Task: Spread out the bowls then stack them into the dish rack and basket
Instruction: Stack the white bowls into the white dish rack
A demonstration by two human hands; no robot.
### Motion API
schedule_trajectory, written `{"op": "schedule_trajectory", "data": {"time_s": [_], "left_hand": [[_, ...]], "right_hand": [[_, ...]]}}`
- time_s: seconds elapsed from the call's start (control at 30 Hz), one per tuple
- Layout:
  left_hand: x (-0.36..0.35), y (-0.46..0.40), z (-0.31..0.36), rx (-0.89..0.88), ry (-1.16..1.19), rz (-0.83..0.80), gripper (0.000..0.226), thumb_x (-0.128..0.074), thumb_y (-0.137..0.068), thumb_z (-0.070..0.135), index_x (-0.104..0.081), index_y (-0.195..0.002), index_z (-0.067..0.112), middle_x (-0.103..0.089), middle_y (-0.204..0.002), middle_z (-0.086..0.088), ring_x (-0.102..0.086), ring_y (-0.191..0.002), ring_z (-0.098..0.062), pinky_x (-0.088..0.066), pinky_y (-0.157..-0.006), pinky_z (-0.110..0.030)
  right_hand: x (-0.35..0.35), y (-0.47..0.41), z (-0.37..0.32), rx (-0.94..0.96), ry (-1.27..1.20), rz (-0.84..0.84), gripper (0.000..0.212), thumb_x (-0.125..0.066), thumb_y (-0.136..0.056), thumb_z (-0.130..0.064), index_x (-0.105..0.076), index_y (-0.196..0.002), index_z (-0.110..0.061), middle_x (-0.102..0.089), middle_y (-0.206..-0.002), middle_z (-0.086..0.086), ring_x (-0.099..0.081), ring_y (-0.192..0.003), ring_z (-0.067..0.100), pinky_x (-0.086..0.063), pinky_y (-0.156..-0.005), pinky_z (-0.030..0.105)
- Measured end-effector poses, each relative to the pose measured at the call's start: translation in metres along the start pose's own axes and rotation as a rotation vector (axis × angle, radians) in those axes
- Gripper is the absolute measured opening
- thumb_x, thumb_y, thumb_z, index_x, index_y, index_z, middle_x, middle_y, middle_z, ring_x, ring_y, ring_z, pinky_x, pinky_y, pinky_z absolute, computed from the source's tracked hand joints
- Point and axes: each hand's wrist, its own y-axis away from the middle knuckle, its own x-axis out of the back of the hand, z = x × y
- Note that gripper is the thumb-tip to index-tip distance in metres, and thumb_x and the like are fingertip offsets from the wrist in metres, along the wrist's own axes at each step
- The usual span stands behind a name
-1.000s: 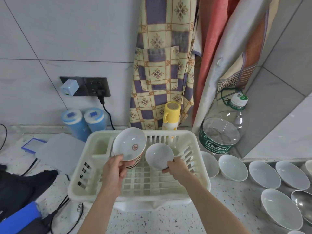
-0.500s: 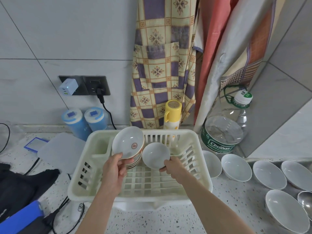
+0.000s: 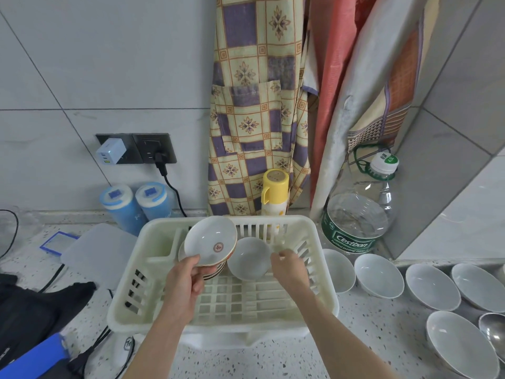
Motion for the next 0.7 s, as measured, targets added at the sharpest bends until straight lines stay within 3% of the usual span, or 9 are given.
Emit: {"op": "schedule_trajectory", "data": {"time_s": [0.07, 0.17, 0.27, 0.37, 0.43, 0.53, 0.63, 0.7], "left_hand": [[-0.003, 0.000, 0.000, -0.030, -0.053, -0.015, 0.023, -0.051, -0.093, 0.015, -0.063, -0.106, -0.001, -0.074, -0.078, -0.023, -0.033, -0.033, -0.008, -0.028, -0.035, -0.018], [-0.014, 0.000, 0.001, -0.085, -0.177, -0.061, 0.020, -0.051, -0.093, 0.016, -0.064, -0.105, 0.007, -0.074, -0.076, -0.021, -0.032, -0.034, -0.008, -0.028, -0.036, -0.018], [-0.029, 0.002, -0.001, -0.103, -0.296, -0.120, 0.017, -0.053, -0.093, 0.020, -0.066, -0.103, 0.013, -0.074, -0.071, -0.019, -0.028, -0.036, -0.009, -0.025, -0.039, -0.019], [-0.041, 0.002, -0.006, -0.103, -0.329, -0.128, 0.017, -0.054, -0.093, 0.018, -0.067, -0.101, 0.010, -0.073, -0.067, -0.019, -0.028, -0.035, -0.009, -0.025, -0.038, -0.019], [-0.046, 0.000, -0.009, -0.094, -0.336, -0.118, 0.018, -0.055, -0.093, 0.019, -0.066, -0.103, 0.008, -0.073, -0.067, -0.018, -0.030, -0.036, -0.011, -0.026, -0.037, -0.019], [-0.051, -0.004, -0.013, -0.098, -0.370, -0.115, 0.022, -0.057, -0.096, 0.026, -0.060, -0.114, 0.014, -0.074, -0.070, -0.018, -0.037, -0.037, -0.012, -0.028, -0.036, -0.020], [-0.049, -0.007, -0.017, -0.143, -0.418, -0.104, 0.049, -0.059, -0.097, 0.033, -0.041, -0.141, 0.024, -0.072, -0.078, -0.025, -0.045, -0.043, -0.013, -0.036, -0.039, -0.023], [-0.046, -0.007, -0.022, -0.176, -0.490, -0.122, 0.055, -0.058, -0.096, 0.031, -0.037, -0.146, 0.025, -0.075, -0.077, -0.016, -0.044, -0.039, -0.008, -0.039, -0.040, -0.022]], "right_hand": [[0.007, 0.003, -0.004, 0.099, -0.130, 0.043, 0.033, -0.045, -0.095, -0.031, -0.065, -0.114, -0.013, -0.069, -0.089, 0.000, -0.065, -0.080, 0.017, -0.052, -0.071, 0.036], [0.018, 0.008, -0.015, 0.177, -0.342, -0.030, 0.027, -0.045, -0.097, -0.035, -0.067, -0.087, -0.023, -0.068, -0.064, -0.005, -0.061, -0.071, 0.013, -0.050, -0.067, 0.034], [0.024, 0.012, -0.023, 0.216, -0.421, -0.107, 0.032, -0.046, -0.095, -0.045, -0.068, -0.089, -0.023, -0.070, -0.062, -0.005, -0.065, -0.075, 0.015, -0.043, -0.068, 0.029], [0.025, 0.012, -0.024, 0.286, -0.343, -0.073, 0.019, -0.052, -0.089, -0.031, -0.066, -0.081, -0.022, -0.064, -0.059, -0.012, -0.061, -0.061, 0.005, -0.043, -0.058, 0.024], [0.025, 0.010, -0.023, 0.295, -0.246, -0.045, 0.015, -0.052, -0.086, -0.017, -0.065, -0.084, -0.022, -0.065, -0.063, -0.005, -0.059, -0.059, 0.011, -0.044, -0.056, 0.026], [0.024, 0.005, -0.021, 0.246, -0.148, -0.031, 0.018, -0.049, -0.084, -0.011, -0.066, -0.089, -0.012, -0.067, -0.069, 0.004, -0.063, -0.070, 0.025, -0.049, -0.064, 0.033], [0.019, 0.000, -0.018, 0.179, -0.105, -0.022, 0.021, -0.046, -0.083, -0.008, -0.066, -0.088, -0.008, -0.072, -0.077, 0.010, -0.067, -0.082, 0.031, -0.052, -0.070, 0.035], [0.015, -0.002, -0.016, 0.170, -0.067, -0.012, 0.022, -0.044, -0.085, -0.009, -0.065, -0.093, -0.010, -0.071, -0.080, 0.010, -0.066, -0.082, 0.031, -0.051, -0.067, 0.035]]}}
